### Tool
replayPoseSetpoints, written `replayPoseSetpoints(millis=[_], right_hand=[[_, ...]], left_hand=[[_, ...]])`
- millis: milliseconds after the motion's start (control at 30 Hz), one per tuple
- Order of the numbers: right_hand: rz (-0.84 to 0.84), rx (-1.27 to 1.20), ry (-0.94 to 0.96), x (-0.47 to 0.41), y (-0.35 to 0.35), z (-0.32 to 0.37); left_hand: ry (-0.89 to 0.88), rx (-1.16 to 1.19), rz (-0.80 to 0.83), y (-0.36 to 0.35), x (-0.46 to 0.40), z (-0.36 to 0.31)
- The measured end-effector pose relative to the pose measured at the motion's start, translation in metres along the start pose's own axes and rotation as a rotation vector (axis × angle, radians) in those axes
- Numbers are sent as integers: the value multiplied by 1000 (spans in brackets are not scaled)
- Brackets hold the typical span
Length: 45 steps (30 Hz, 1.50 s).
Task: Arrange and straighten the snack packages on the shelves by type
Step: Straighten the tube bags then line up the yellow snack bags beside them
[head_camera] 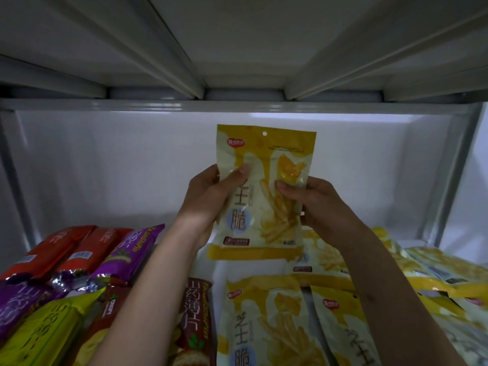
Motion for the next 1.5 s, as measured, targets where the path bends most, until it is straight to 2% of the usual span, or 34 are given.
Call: replayPoseSetpoints(millis=[100, 300, 533, 733, 833, 933, 1000, 1133, 1267, 1500], right_hand=[[-62, -37, -7, -3, -4, -4], [-89, -68, -88, -11, -9, -15], [-50, 394, -80, -20, -30, -34], [-78, 479, -146, -36, -22, -62], [-118, 669, -148, -54, -17, -82], [-89, 787, -184, -82, -10, -117], [-69, 855, -205, -71, -19, -114], [-27, 986, -288, -59, -27, -110], [19, 1001, -312, -49, -32, -102], [56, 1129, -319, -29, -37, -90]], left_hand=[[58, -51, 54, 0, -1, 9], [68, -136, -50, 14, -6, 26], [99, -333, -72, 25, -9, 46], [206, -474, -34, 29, -5, 79], [228, -726, 33, 38, -10, 88], [253, -972, 179, 38, -9, 99], [259, -1085, 261, 40, -6, 107], [327, -1118, 363, 47, -2, 123], [362, -1215, 457, 50, 1, 130], [321, -1237, 620, 36, 5, 120]])
Point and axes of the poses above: each hand's wrist, its own x-axis away from the middle knuckle, its own y-axis out of the back of the hand, z = x × y, the point moved 4 cm from there along -x, towards the middle knuckle, and after that the axes turned 15 degrees about -y, right-handed, at the moved point
